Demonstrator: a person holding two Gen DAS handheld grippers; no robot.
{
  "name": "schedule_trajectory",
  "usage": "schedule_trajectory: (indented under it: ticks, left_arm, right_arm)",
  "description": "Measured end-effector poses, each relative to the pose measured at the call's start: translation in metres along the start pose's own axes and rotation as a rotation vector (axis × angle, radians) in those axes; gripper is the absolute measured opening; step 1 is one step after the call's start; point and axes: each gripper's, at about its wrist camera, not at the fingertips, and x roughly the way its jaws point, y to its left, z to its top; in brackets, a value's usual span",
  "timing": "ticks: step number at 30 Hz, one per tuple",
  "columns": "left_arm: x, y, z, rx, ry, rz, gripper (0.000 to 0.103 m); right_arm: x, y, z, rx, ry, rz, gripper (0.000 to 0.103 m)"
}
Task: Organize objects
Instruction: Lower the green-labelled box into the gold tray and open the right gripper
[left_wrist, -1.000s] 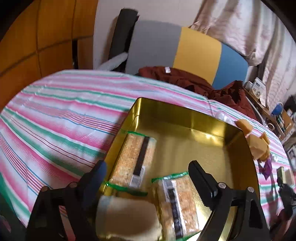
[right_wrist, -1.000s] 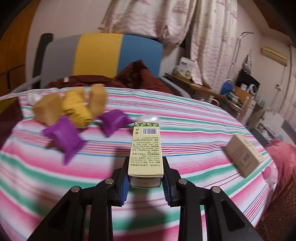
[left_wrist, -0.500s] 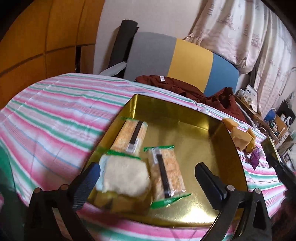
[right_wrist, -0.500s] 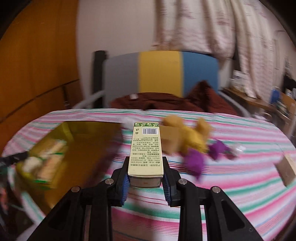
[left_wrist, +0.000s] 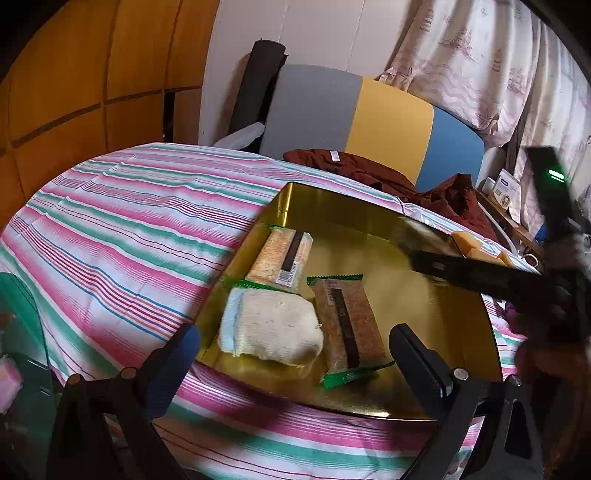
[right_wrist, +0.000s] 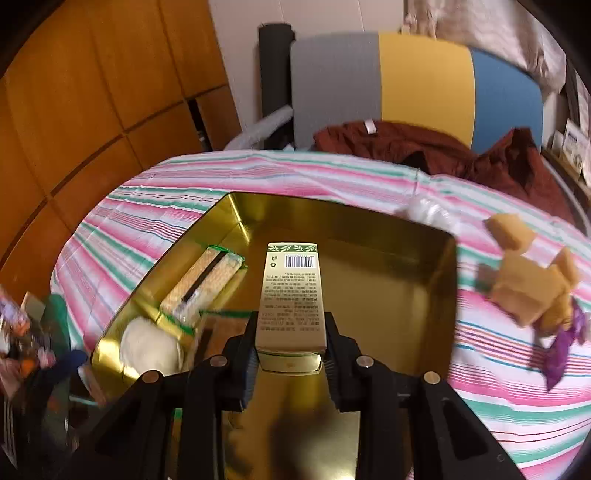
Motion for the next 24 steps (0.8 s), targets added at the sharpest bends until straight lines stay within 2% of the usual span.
schedule_trajectory:
  ticks: [7,13,18,21,24]
  left_arm:
    - [-0.005,0.018,0.005,-0.067,-0.022,0.028,0.103]
    - [-0.002,0.025,0.004,-0.103,0.000,0.031,0.103]
    - [-0.003,0.022,0.003,-0.100,-0.006,0.024,0.103]
    - [-0.003,0.018,0.003,-0.090,-0.006,0.015,0.103]
    - [-0.002,0.013,0.001,-0.078,-0.001,0.004,0.103]
  right_arm:
    - [0.051,0.008,0.025,0.097,0.078,-0.004,0.030]
    - [0.078,0.007,0.031,0.197,0.123,0.079,0.036]
    - [0.065,0.009,0.023,0.197,0.116,0.126,0.039]
    - [0.047,0.009,0.015,0.189,0.100,0.182,0.039]
    - [0.027,0.009,0.009,0.177,0.071,0.199,0.039]
